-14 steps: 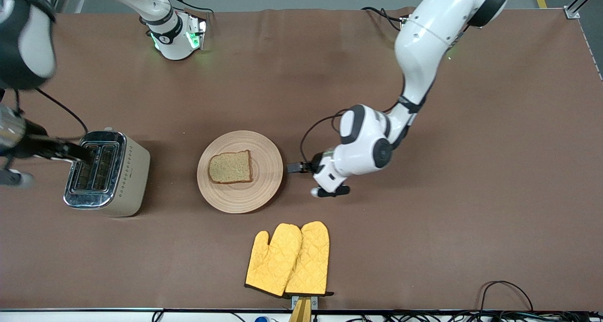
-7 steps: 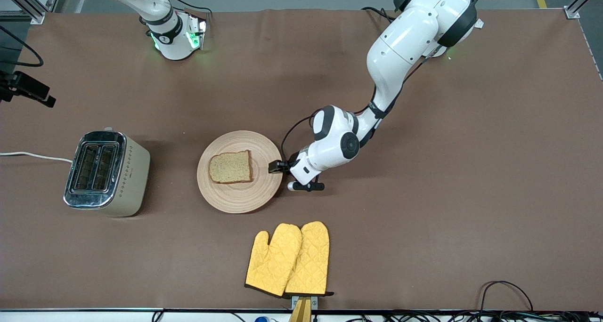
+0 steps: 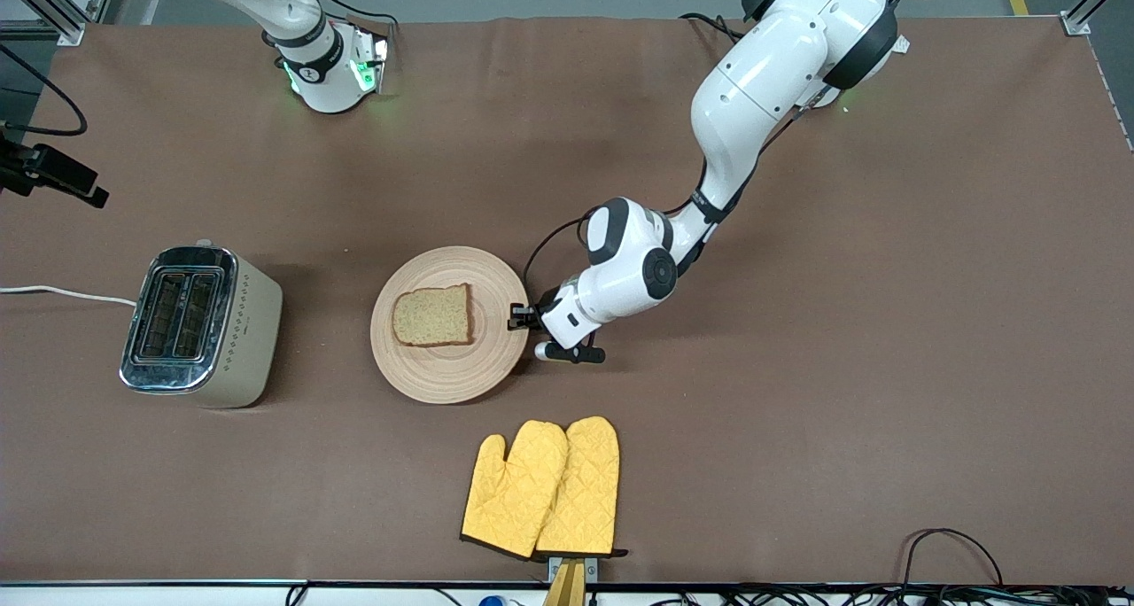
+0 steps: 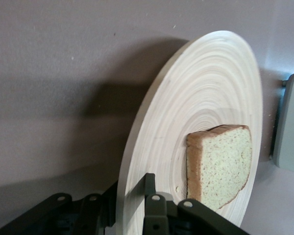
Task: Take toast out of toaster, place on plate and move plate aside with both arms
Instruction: 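Withdraw the right gripper while the left gripper grips the plate rim, then slide the wooden plate with the left gripper away from the toaster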
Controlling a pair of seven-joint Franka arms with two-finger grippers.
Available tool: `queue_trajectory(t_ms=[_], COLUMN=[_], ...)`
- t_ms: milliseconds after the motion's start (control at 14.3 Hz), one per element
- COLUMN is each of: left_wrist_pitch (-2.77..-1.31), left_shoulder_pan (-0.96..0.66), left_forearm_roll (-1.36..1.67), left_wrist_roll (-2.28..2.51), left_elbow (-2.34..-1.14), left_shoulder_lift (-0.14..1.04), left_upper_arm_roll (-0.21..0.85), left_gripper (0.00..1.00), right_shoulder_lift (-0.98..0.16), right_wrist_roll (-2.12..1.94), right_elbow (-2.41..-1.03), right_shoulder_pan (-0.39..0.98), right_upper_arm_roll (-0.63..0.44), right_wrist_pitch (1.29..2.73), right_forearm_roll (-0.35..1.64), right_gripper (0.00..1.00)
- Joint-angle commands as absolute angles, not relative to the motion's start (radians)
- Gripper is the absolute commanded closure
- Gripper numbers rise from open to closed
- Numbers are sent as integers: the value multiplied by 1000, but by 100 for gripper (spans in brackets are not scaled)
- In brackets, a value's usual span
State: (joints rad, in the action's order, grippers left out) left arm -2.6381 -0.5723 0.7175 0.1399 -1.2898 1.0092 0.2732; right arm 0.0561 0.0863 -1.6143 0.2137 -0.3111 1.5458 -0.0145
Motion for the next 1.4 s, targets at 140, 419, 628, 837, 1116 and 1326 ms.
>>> queue_trajectory(t_ms=[140,419,628,837,1116,1326], left_wrist_pitch=[-2407,-2194,-1993,-1812,-1628,-1583], left_shoulder_pan=[-451,-312,-146,24,225,354], left_forearm_roll=[713,712,713,712,710,671], left_wrist_roll=[94,-33,-220,-403,-604,-679], left_elbow=[-1296,-1298,-1298,-1295,-1250,-1232], left_shoulder_lift=[913,844,824,825,856,884], left_upper_arm_roll=[273,276,278,278,262,249], left_gripper=[100,100,100,100,100,100], right_shoulder_lift=[84,83,81,81,81,78], right_wrist_roll=[81,83,81,86,80,17], right_elbow=[-1634,-1618,-1618,-1618,-1618,-1620], right_shoulder_pan=[198,212,134,59,2,-40], right_upper_arm_roll=[-299,-292,-201,-106,-81,-86], right_wrist_pitch=[1557,1559,1557,1557,1557,1552], right_forearm_roll=[-34,-32,-31,-29,-29,-29], right_gripper=[0,0,0,0,0,0])
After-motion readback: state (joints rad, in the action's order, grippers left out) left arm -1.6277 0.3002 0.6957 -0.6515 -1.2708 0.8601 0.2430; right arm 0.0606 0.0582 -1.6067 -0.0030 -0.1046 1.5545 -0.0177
